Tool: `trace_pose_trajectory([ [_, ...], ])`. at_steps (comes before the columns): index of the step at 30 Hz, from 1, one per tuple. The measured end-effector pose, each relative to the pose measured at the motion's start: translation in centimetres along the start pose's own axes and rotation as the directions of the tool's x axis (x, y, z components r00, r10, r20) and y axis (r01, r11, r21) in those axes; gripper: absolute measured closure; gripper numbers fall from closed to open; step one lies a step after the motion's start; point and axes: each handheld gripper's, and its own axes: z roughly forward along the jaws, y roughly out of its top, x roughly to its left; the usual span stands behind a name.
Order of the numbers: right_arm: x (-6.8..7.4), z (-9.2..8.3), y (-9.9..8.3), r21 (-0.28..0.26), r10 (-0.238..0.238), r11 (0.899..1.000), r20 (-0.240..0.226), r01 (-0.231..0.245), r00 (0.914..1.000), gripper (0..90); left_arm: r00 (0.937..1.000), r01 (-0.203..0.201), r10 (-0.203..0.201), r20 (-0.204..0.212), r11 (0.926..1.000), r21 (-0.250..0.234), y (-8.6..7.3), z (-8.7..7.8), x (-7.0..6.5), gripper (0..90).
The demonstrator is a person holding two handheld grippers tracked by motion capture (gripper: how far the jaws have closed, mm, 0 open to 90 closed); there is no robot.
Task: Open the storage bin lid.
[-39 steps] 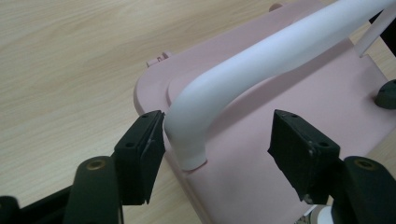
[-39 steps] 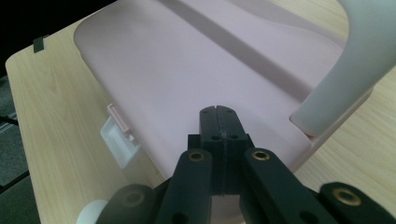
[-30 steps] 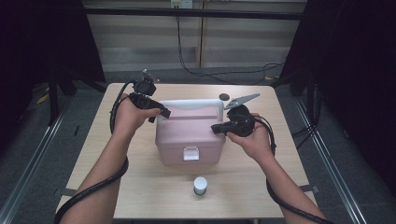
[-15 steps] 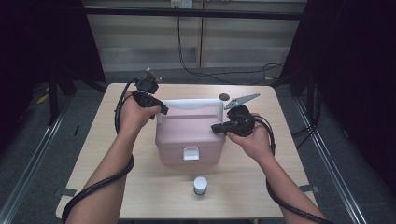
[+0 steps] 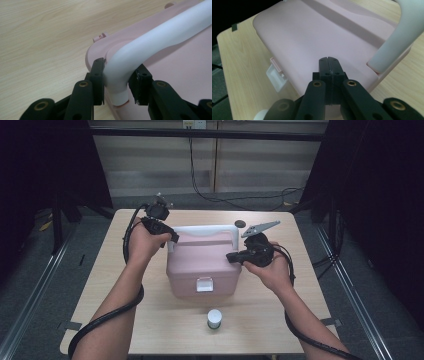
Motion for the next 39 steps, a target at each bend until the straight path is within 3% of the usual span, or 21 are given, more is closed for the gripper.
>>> trace_pose_trajectory([
  [9,-0.2,-0.6,-0.3,0.004,-0.015,1.000,-0.001,0.015,0.9999,90.0,0.9998,0.001,-0.001,0.022,1.0000,0.002,0.0,-0.2,0.3,67.4],
  [15,-0.8,-2.3,-0.8,-0.015,-0.011,1.000,0.005,0.011,0.9999,90.0,0.9998,-0.005,0.005,0.017,1.0000,-0.008,0.0,-0.5,0.5,67.9],
  [19,-1.7,-3.5,-1.4,-0.011,-0.012,1.000,0.048,0.012,0.9988,90.0,0.9996,-0.012,0.012,0.027,0.9998,-0.013,0.0,-0.8,0.5,68.1],
  [23,-2.6,-4.4,-2.1,-0.001,0.004,1.000,0.061,-0.004,0.9981,90.0,0.9994,-0.013,0.013,0.033,0.9998,-0.016,0.2,-1.0,0.6,68.2],
  [27,-3.2,-4.7,-2.7,-0.010,0.030,1.000,0.056,-0.029,0.9980,90.0,0.9992,-0.024,0.025,0.030,0.9995,-0.020,0.3,-1.3,0.5,68.2],
  [39,-3.4,-3.8,-3.4,0.024,0.018,1.000,0.040,-0.019,0.9990,90.0,0.9989,-0.027,0.029,0.037,0.9985,-0.048,0.7,-1.9,0.6,68.4],
])
